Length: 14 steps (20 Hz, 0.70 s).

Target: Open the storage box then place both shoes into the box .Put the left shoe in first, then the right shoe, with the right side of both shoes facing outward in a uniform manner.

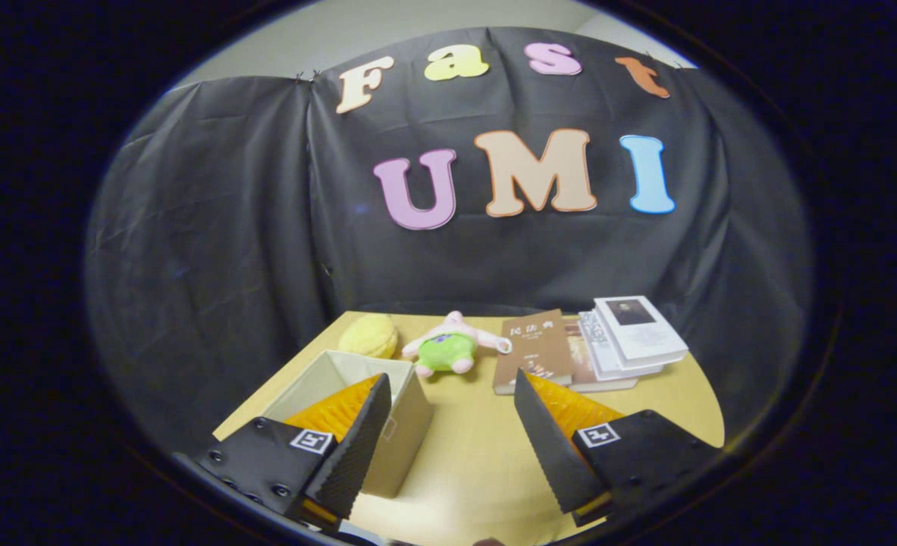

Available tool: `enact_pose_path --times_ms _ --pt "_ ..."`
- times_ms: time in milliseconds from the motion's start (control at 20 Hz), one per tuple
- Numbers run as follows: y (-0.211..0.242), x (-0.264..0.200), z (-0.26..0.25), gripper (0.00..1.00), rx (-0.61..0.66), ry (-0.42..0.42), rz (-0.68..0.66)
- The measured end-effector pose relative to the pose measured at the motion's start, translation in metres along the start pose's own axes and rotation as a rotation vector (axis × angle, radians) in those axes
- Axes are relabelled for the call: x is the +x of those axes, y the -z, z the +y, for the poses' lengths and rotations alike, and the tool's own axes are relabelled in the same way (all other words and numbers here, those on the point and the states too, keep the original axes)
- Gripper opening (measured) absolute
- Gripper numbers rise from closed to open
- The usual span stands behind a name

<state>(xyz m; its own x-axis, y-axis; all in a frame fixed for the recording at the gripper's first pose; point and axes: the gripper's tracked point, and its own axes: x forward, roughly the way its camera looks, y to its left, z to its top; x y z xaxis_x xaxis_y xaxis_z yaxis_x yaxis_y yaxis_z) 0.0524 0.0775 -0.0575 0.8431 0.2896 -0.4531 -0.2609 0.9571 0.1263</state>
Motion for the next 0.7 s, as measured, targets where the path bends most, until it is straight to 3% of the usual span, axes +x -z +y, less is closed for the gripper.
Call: enact_pose_path --times_ms 350,700 --pt "-0.019 -0.042 -0.062 1.00 -0.046 0.113 -0.178" --pt "-0.048 -0.091 -0.089 1.00 -0.072 0.160 -0.364"
